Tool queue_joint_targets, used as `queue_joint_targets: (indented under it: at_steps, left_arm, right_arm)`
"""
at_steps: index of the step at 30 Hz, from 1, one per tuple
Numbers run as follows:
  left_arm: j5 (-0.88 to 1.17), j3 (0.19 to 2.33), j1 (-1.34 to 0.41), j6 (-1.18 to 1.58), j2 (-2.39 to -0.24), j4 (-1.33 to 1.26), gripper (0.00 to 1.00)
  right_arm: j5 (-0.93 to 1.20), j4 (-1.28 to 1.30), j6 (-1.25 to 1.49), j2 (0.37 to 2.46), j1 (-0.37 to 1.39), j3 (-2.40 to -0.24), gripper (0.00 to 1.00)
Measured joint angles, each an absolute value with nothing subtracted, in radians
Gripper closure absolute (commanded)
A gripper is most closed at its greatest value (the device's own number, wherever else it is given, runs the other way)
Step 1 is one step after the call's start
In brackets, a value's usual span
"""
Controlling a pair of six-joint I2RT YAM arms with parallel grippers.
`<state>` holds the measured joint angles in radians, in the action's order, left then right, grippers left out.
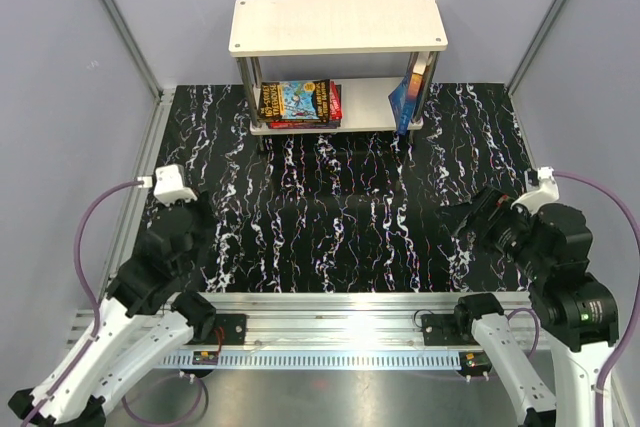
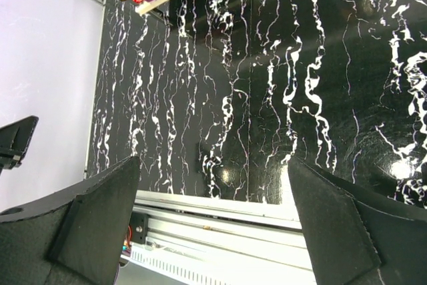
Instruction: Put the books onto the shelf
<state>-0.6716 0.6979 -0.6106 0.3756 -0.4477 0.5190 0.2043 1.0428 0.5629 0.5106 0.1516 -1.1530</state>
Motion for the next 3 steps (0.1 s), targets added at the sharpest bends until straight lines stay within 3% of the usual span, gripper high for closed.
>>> queue_joint_targets:
  at_steps: [3]
  left_arm:
    - [-0.674, 0.682, -0.611, 0.361, -0.457, 0.497, 0.90]
  right_arm:
    - [0.223, 1.036, 0.553, 0.516, 0.152, -1.141, 0.00]
